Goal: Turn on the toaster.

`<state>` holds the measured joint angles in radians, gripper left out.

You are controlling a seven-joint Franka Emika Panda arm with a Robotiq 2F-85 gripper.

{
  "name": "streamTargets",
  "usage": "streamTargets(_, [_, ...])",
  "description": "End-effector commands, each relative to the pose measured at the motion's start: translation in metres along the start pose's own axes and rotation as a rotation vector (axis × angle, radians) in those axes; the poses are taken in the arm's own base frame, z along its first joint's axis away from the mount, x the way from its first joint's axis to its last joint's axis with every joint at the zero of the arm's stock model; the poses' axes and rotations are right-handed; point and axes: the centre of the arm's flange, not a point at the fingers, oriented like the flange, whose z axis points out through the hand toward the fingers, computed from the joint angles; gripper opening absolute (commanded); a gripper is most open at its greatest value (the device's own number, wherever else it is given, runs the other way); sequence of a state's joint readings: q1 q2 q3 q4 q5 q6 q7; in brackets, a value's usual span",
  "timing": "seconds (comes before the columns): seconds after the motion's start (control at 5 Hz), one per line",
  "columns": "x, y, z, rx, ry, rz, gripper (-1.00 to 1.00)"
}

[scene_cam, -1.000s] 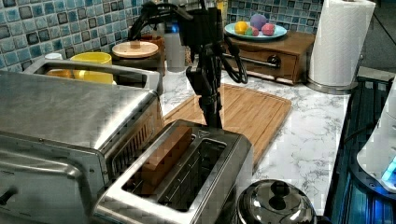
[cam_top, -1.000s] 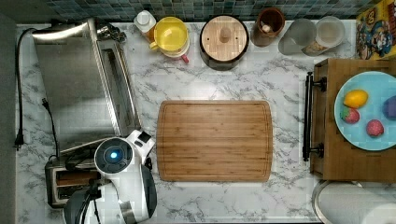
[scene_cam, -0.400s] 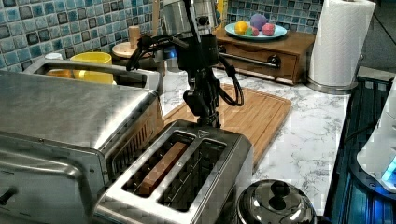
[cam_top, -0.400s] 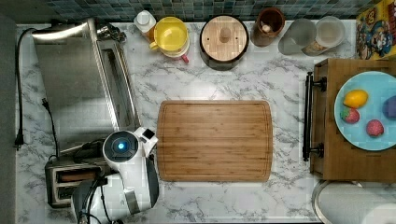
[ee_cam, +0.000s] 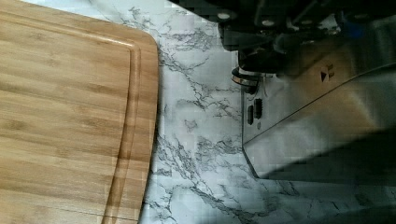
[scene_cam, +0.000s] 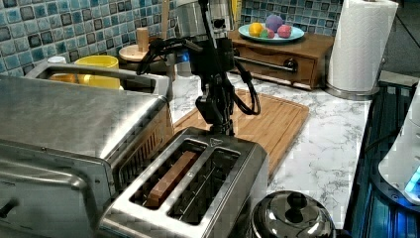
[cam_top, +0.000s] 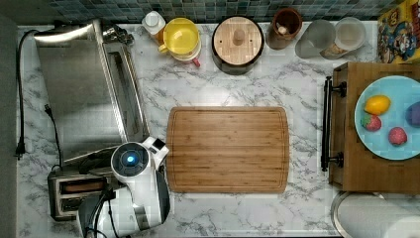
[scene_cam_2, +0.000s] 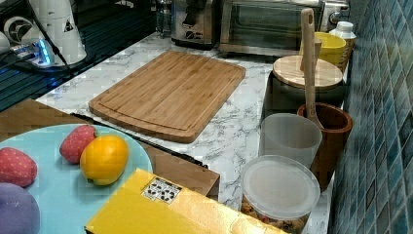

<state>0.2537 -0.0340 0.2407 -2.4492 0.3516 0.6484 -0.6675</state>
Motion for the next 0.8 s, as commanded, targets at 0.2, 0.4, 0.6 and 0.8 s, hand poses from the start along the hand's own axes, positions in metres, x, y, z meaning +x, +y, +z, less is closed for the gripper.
streamTargets(0.2, [-0.097, 0.072, 0.186, -0.093, -0.378, 0.049, -1.0])
streamTargets(0.4, [-0.077, 0.081, 0.149, -0.074, -0.304, 0.087, -1.0])
streamTargets(0.6, [-0.077, 0.081, 0.15, -0.074, -0.304, 0.087, -1.0])
streamTargets(0.8, [-0.077, 0.081, 0.149, -0.074, -0.304, 0.087, -1.0])
